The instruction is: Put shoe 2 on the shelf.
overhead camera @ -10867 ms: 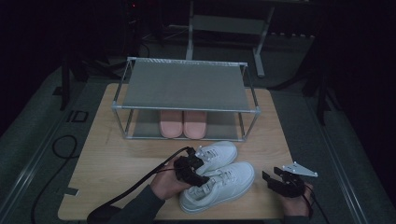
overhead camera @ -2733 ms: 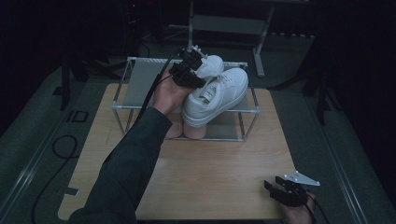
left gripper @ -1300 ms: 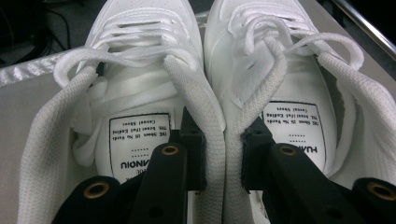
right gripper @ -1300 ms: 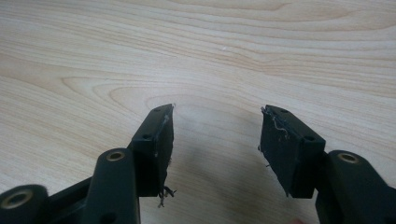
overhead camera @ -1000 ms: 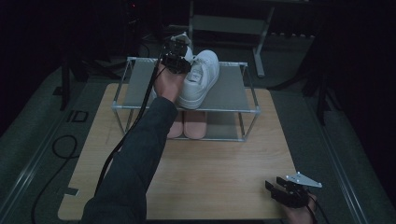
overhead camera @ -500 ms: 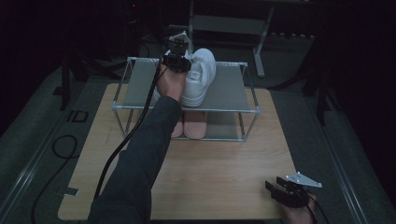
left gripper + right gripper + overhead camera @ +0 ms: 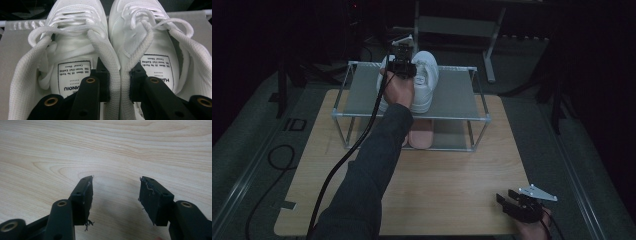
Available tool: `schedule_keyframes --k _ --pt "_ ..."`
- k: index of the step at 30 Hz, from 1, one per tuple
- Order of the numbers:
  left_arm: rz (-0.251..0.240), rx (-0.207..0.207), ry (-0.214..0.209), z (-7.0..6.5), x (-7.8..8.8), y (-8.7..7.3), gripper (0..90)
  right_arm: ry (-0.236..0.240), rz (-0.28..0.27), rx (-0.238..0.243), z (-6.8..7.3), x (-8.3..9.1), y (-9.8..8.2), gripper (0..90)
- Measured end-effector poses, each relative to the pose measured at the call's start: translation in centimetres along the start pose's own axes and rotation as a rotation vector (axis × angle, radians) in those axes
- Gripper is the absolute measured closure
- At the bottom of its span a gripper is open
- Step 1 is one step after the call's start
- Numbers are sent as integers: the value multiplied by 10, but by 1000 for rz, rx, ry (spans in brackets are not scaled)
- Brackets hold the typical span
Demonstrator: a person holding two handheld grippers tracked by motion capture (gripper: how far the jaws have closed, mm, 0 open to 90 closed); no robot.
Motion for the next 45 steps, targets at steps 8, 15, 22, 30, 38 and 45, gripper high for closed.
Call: schedule_keyframes --k 8,15,22,30,38,45 --pt "-3 46 7 2 0 2 753 1 -1 1 0 0 0 438" --pt "-8 62 50 11 0 2 753 2 0 2 0 0 0 440" --pt "-6 71 56 9 -2 0 745 2 -1 2 1 0 0 442" --pt "4 41 69 7 -4 -2 711 4 1 8 1 0 0 443" --pt "16 -19 66 7 -3 -3 587 3 2 11 2 -1 0 442" --pt "-6 -60 53 10 1 -4 486 2 5 10 2 -1 0 439"
Point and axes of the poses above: each handheld gripper's, and its own axes: x roughly backward along the jaws, y roughly out of its top, z roughly to its left, the point moved 7 cm from there along -x, roughly forward along the jaws, and after that the axes turned 6 degrees about z, right-handed, at the moved point
